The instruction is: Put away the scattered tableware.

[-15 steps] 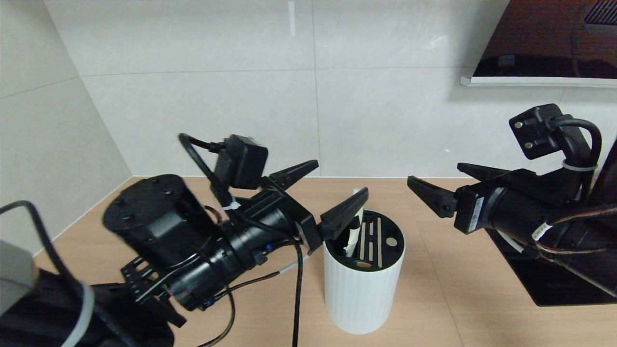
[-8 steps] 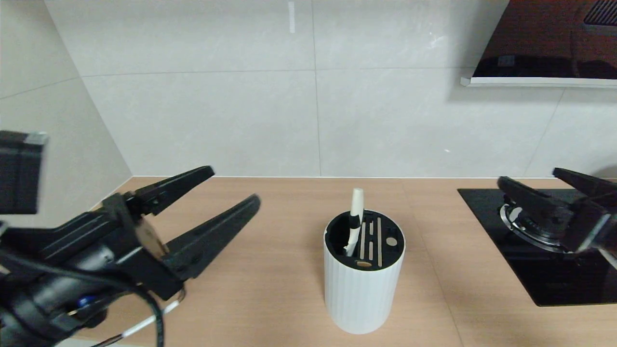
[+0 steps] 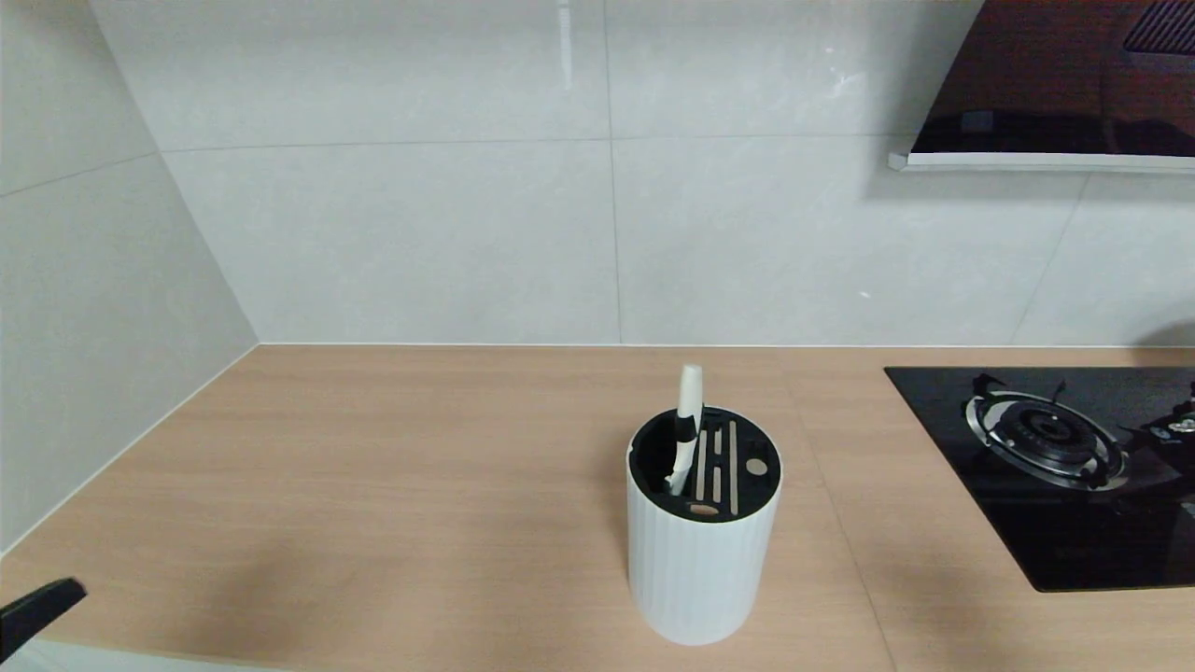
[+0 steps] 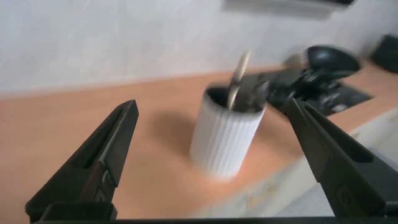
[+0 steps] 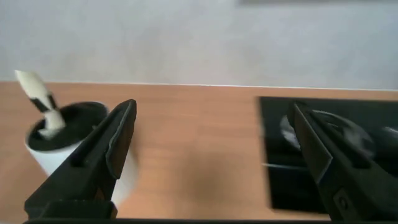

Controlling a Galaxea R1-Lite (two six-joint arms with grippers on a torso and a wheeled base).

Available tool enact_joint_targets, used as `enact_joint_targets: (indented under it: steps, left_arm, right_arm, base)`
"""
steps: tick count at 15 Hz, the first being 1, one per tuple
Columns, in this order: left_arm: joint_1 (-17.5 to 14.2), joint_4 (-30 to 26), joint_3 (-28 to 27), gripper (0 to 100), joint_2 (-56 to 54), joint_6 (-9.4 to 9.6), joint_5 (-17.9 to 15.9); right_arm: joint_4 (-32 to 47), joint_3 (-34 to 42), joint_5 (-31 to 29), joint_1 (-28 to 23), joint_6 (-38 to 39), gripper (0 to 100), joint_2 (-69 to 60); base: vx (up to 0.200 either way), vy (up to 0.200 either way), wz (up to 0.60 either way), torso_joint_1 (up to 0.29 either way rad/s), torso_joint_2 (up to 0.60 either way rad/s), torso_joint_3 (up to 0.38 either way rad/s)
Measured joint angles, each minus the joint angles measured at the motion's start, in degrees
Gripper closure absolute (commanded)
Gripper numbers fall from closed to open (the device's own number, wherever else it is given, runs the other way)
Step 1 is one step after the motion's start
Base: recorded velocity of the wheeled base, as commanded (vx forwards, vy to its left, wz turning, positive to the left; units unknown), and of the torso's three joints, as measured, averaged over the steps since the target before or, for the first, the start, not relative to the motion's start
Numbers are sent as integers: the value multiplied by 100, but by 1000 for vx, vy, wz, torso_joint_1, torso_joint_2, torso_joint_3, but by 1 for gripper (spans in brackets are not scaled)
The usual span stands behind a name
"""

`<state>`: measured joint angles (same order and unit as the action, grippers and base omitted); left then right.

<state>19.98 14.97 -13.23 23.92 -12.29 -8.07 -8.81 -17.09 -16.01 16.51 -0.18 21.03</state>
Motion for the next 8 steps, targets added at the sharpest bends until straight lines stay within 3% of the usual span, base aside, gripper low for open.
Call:
enact_joint_targets:
  steps: [2, 4, 8]
  left_arm:
    - [-542, -660, 56, 0, -890, -2, -55]
    - [-1036, -885, 171, 0, -1442, 110, 161]
    - [-1899, -751, 681, 0, -2075, 236, 613]
  right_arm:
    - [1048, -84, -479, -430, -96, 0, -811]
    - [1091, 0, -731, -931, -138, 0, -1232]
    - [928, 623, -553, -1624, -288, 0, -1869]
  base:
    - [0, 0, 0, 0, 0, 0]
    - [0, 0, 0, 0, 0, 0]
    - [0, 0, 0, 0, 0, 0]
